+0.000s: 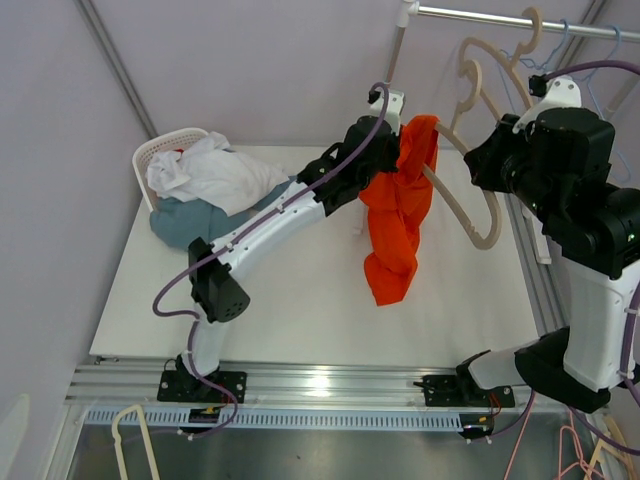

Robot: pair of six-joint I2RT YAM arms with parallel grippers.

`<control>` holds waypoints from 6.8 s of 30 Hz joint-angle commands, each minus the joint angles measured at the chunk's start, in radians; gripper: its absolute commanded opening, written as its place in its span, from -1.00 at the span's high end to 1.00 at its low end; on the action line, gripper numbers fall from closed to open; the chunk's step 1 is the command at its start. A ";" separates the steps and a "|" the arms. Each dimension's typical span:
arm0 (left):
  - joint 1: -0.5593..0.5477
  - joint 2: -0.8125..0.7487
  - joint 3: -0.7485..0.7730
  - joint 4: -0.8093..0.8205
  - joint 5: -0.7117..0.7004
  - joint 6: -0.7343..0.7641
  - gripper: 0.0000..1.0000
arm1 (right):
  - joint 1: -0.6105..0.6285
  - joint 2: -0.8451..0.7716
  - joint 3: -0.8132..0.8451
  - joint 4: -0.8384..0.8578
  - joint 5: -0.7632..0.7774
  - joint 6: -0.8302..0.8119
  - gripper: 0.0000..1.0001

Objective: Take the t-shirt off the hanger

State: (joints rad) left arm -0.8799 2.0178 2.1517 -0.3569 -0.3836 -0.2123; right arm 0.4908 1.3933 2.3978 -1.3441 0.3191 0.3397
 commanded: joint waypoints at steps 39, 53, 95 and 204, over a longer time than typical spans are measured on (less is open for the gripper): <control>0.315 0.016 -0.026 -0.247 0.084 -0.179 0.99 | 0.002 -0.275 -0.189 0.023 -0.212 0.021 1.00; 0.444 -0.167 -0.146 -0.234 0.218 -0.194 0.99 | 0.000 -0.386 -0.420 0.212 -0.083 0.015 1.00; 1.049 -0.082 0.335 0.005 0.181 -0.114 0.99 | -0.158 0.231 -0.128 0.721 0.087 -0.235 1.00; 0.538 0.409 0.109 -0.478 0.124 0.679 -0.99 | -0.238 0.010 -0.335 0.603 -0.144 -0.134 -0.99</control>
State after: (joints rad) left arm -0.3595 2.4111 2.2013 -0.8162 -0.2787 0.4931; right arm 0.2432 1.4246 2.0640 -0.7513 0.1604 0.2089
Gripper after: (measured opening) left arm 0.994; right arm 0.993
